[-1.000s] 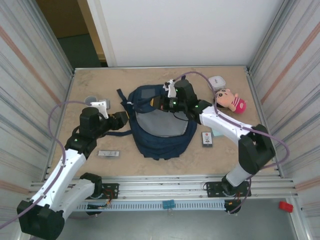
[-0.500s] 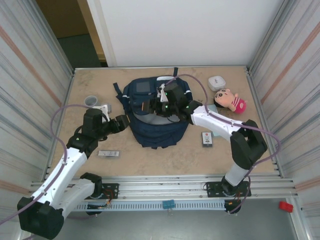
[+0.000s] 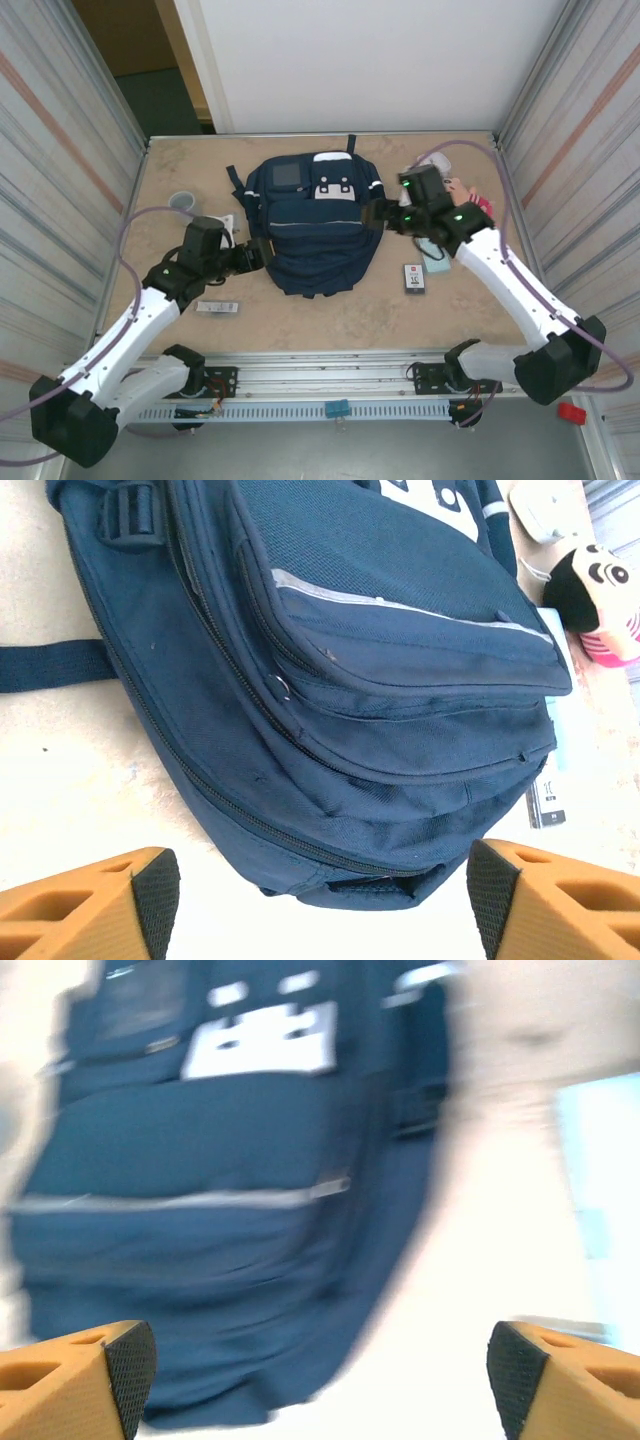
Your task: Pack books, pencil case, and school supplies into a backpack
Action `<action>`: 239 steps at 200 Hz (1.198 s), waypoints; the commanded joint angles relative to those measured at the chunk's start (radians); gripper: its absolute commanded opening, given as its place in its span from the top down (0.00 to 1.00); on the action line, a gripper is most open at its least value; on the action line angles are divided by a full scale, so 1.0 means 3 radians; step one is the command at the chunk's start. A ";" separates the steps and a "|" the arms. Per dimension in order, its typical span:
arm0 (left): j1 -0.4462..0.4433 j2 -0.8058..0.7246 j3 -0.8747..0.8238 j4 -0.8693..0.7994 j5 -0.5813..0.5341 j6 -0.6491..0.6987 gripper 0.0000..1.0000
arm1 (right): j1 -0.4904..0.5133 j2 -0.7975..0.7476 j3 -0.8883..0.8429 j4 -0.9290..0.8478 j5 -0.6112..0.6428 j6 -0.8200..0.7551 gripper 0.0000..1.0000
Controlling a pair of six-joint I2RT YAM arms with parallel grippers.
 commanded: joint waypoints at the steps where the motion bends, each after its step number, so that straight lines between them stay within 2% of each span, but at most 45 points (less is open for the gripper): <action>1: -0.0060 0.0077 0.0117 0.0016 -0.0063 -0.0036 0.23 | -0.0665 0.0098 -0.0188 -0.0406 0.0099 -0.0663 0.12; 13: -0.0088 0.0128 0.0116 0.0059 -0.0075 -0.0036 0.23 | -0.1059 0.0251 -0.0211 -0.0387 -0.0016 -0.0848 0.11; 24: -0.0103 0.0184 0.0118 0.0093 -0.0069 -0.0055 0.23 | -0.1342 0.0433 -0.0222 -0.0351 -0.0131 -0.1000 0.00; 27: -0.0107 0.0201 0.0120 0.0105 -0.0058 -0.0058 0.23 | -0.1409 0.0484 -0.0224 -0.0339 -0.0167 -0.1031 0.01; 47: -0.0145 0.0297 0.0125 0.0166 -0.0044 -0.0079 0.23 | -0.1684 0.0844 -0.0235 -0.0214 -0.0495 -0.1281 0.01; 60: -0.0170 0.0359 0.0122 0.0215 -0.0038 -0.0093 0.23 | -0.1738 0.1061 -0.0219 -0.0167 -0.0534 -0.1340 0.01; 94: -0.0201 0.0522 0.0147 0.0305 -0.0029 -0.0114 0.23 | -0.1628 0.1478 -0.0162 0.0017 -0.0748 -0.1440 0.01; 130: -0.0207 0.0636 0.0168 0.0348 -0.0025 -0.0105 0.22 | -0.1374 0.1710 -0.0162 0.0153 -0.0420 -0.1521 0.01; 166: -0.0207 0.0698 0.0178 0.0371 -0.0053 -0.0072 0.22 | -0.1355 0.2024 -0.0069 0.0224 -0.0306 -0.1520 0.00; 198: -0.0207 0.0782 0.0265 0.0318 -0.0135 0.0013 0.22 | -0.1331 0.2081 -0.0094 0.0347 -0.0317 -0.1538 0.10; 216: -0.0211 0.0842 0.0349 0.0271 -0.0174 0.0097 0.23 | -0.1271 0.2016 -0.0120 0.0362 -0.0330 -0.1509 0.23; 239: -0.0207 0.0926 0.0492 0.0352 -0.0129 0.0543 0.25 | -0.1136 0.1659 -0.0326 0.0503 -0.0242 -0.1402 0.34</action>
